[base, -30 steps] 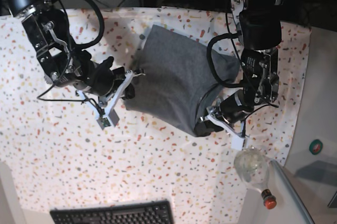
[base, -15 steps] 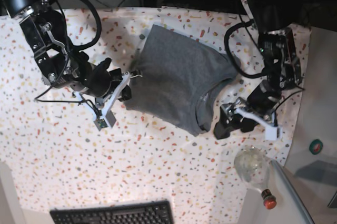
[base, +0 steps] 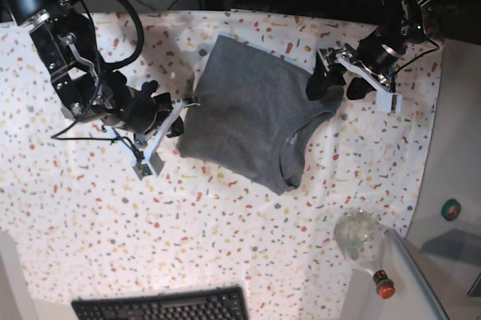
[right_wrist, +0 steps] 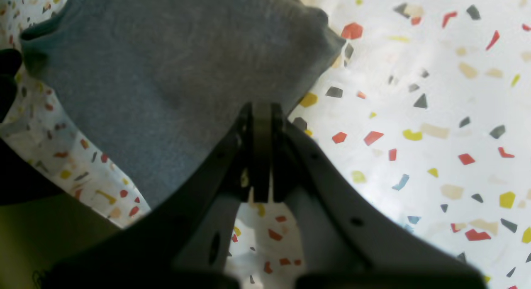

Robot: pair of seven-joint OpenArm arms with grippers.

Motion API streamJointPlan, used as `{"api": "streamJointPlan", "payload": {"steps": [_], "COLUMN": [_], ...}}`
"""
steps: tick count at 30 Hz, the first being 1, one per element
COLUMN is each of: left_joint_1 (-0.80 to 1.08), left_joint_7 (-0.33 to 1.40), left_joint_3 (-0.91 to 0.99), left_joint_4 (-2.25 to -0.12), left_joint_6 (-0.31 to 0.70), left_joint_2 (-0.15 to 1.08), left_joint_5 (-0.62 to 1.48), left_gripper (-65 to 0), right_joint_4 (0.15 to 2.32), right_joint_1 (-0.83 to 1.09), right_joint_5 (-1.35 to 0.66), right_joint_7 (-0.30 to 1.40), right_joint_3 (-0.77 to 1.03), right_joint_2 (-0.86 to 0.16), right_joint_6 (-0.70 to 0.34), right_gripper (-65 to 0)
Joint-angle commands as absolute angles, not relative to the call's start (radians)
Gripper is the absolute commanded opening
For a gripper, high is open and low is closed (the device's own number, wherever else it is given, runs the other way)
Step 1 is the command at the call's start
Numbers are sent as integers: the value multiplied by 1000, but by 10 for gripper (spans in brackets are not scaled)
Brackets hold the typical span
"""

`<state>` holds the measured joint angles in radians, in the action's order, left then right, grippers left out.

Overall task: Layout the t-shirt on the table in an organized manner, then fold the t-shirt properly
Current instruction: 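Pull the shirt edges apart with both grippers to flatten it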

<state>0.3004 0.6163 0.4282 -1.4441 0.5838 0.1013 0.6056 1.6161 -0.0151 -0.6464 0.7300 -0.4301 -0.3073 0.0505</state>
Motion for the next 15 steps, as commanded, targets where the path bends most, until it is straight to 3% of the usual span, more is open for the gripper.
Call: {"api": "streamJointPlan", "payload": {"steps": [1, 4, 7, 9, 12, 15], "left_joint_1": [289, 252, 220, 214, 185, 151], "left_joint_7": [595, 595, 595, 595, 595, 595], "left_joint_3": [432, 427, 426, 426, 424, 424], "left_joint_4": [-1445, -1403, -1376, -1374, -1349, -1283], "left_joint_6": [595, 596, 596, 596, 596, 596], "left_joint_2": [110, 110, 110, 110, 111, 128], "left_joint_5": [618, 611, 611, 610, 608, 608], "left_gripper": [0, -5, -191, -276, -357, -395], "right_joint_4": [1632, 1632, 1632, 1632, 1632, 1632], "right_joint_1": [-30, -28, -28, -28, -28, -28], "right_joint_5": [-654, -654, -654, -654, -654, -654], "right_joint_7": [711, 713, 713, 713, 713, 713], "right_joint_3": [-426, -426, -426, -426, -426, -426], "right_joint_2": [-308, -308, -309, -309, -309, -309], "right_joint_6": [41, 41, 41, 41, 41, 41], "right_gripper": [-650, -650, -650, -650, -650, -650]}}
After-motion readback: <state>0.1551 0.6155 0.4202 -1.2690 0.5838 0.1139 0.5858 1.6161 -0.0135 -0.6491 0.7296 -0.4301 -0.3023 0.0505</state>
